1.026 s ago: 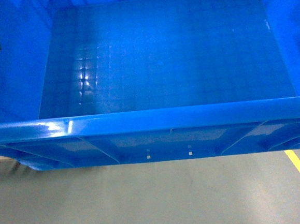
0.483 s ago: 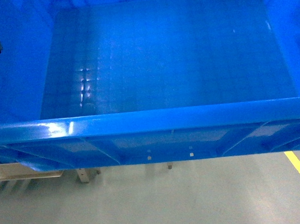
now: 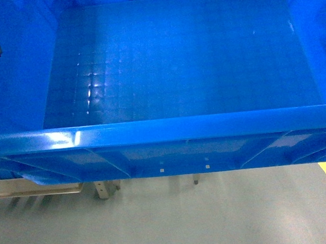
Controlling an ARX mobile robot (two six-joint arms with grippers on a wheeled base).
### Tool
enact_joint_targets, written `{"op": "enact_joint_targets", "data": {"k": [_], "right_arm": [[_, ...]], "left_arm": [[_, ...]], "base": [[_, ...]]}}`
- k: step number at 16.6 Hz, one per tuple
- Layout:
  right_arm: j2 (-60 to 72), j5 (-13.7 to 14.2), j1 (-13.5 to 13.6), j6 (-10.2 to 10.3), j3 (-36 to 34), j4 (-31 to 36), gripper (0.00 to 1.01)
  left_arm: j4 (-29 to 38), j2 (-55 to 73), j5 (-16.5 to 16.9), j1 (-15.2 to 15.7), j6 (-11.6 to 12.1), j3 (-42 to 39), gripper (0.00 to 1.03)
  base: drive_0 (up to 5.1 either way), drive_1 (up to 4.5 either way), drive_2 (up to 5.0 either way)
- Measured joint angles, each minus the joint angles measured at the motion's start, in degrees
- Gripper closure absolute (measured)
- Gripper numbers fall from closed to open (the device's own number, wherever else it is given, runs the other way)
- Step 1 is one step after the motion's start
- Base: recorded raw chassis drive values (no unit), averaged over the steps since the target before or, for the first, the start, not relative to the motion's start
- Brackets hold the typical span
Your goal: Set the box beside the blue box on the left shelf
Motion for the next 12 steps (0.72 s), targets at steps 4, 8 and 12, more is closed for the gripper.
{"op": "enact_joint_targets", "data": {"k": [4,8,12], "right_arm": [[0.0,0.0,0.0,0.0,0.0,-0.2,0.80],[0.0,0.0,0.0,0.0,0.0,0.1,0.80],[0.0,-0.1,0.0,0.0,0.0,0.1,0.80]], "left_arm": [[-0.3,0.0,0.0,0.0,0.0,0.0,0.83],[0.1,0.0,0.0,0.1,-0.1,0.0,0.83],[0.1,0.0,0.0,0.1,0.0,0.0,0.83]], "base": [[-4.9,2.55,2.6],[-5.1,2.38,2.4],[-5.0,2.41,2.4]]}}
